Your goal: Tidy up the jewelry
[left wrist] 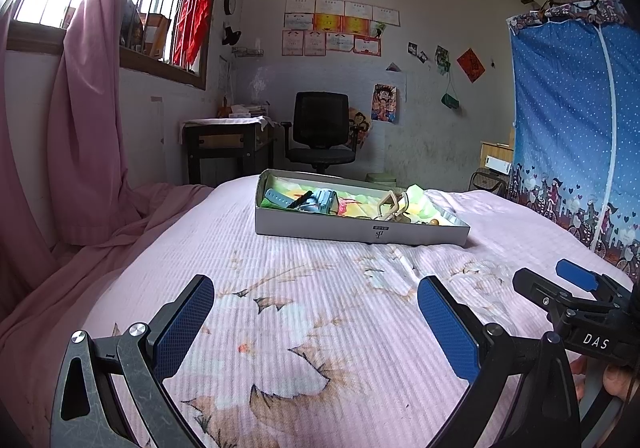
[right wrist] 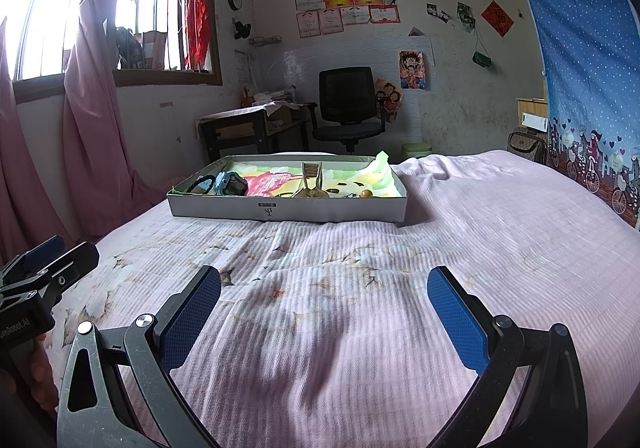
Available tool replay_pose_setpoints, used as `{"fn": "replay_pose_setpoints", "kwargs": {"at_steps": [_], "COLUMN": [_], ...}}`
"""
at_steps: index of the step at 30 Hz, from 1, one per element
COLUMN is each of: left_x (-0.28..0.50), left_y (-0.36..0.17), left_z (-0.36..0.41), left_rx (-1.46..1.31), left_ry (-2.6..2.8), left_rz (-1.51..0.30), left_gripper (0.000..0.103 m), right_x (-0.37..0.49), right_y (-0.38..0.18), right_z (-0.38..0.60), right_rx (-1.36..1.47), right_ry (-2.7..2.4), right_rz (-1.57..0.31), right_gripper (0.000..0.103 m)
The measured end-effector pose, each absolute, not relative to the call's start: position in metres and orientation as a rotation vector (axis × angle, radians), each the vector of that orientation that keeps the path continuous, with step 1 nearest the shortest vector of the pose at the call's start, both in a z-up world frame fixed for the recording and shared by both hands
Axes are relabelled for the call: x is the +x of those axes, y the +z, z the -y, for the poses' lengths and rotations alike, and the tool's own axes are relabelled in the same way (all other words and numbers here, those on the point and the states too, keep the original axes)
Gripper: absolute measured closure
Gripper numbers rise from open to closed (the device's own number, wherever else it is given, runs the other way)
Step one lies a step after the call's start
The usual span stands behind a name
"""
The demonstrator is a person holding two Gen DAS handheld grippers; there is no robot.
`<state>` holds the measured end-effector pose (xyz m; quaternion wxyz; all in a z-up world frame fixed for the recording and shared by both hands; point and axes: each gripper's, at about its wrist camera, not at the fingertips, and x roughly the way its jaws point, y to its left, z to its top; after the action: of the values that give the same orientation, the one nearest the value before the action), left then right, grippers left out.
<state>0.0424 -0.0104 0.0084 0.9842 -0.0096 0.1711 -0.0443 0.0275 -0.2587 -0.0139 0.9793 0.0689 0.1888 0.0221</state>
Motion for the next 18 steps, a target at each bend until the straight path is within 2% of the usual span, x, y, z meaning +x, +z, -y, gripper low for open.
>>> {"fn": "replay_pose_setpoints", "kwargs": {"at_steps": [18], "left_x": [0.0402], "left_y": [0.0138], "left_z": [0.0130], "left_rx": [-0.003], "left_ry": [-0.058], "left_rz": [-0.323], "left_gripper": [0.001], "right_x": [0.0277], "right_y": [-0.0134], "right_z": [0.2592], "right_rx": [0.139], "right_ry": [0.044], "right_rz": [-0.381], "right_gripper": [0.001]}}
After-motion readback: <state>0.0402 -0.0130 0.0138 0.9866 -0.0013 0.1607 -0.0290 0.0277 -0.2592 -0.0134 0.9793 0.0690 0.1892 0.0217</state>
